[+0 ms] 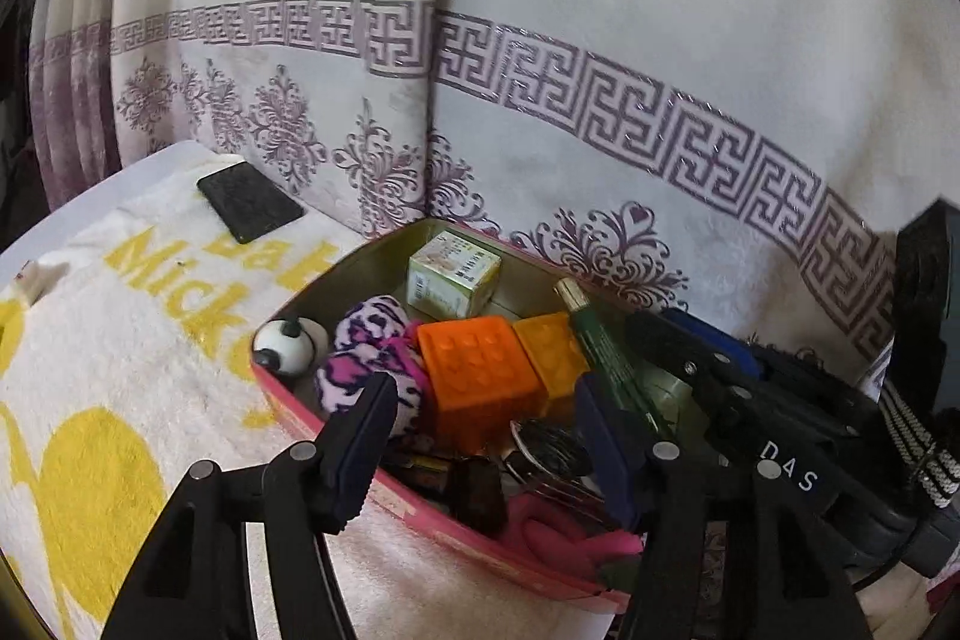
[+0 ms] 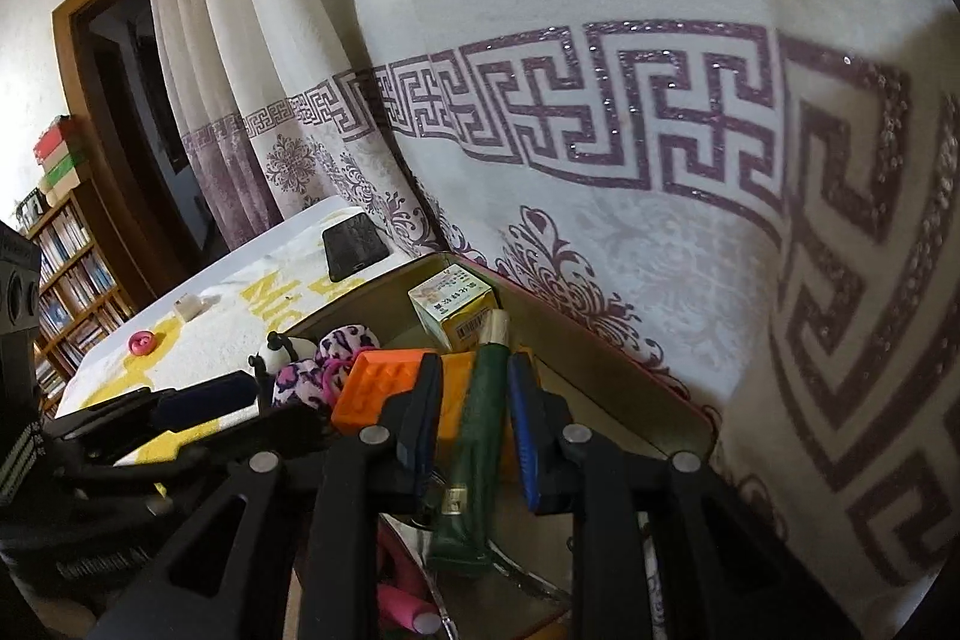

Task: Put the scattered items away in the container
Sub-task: 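Carry the green tube and brown bottle over the pink tin, then open both tools to drop the tube and bottle into the tin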

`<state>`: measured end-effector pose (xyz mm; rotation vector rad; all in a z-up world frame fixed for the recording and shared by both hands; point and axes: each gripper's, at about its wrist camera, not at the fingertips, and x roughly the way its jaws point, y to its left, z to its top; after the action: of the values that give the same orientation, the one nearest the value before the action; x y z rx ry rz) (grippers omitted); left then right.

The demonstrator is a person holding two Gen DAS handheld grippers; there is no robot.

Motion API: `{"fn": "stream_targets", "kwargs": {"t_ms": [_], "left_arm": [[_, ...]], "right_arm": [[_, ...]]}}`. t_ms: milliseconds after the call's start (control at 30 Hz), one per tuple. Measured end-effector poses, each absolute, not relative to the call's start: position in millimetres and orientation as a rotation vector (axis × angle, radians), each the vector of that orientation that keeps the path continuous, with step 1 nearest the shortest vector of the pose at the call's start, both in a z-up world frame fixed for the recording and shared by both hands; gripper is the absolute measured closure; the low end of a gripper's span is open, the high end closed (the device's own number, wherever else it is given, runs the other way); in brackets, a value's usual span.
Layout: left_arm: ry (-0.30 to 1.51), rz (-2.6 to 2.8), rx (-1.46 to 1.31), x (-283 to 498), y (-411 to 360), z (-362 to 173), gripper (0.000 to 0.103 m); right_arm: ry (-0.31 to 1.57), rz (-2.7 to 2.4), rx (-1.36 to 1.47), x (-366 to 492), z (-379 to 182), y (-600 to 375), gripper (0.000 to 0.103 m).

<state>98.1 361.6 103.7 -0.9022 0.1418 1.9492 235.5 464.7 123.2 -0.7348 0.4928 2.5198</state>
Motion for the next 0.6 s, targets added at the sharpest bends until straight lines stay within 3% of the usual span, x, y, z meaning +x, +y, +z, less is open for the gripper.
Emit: {"fn": "stream_targets", "kwargs": {"t_ms": [500,567,600], "left_arm": [[0.145,2.108,-0.927,74,324,102,0.04],[0.167,2.149,-0.903,74,319,103,0.025],[0.174,2.179,-0.883,75,315,104,0.024]], "right_arm": [[0.499,2.543,-0.75,224,126,449,0.078],[0.489,2.555,-0.756,220,126,443,0.078],[0.484,2.565,-0.763,217,126,440,0.078]]}}
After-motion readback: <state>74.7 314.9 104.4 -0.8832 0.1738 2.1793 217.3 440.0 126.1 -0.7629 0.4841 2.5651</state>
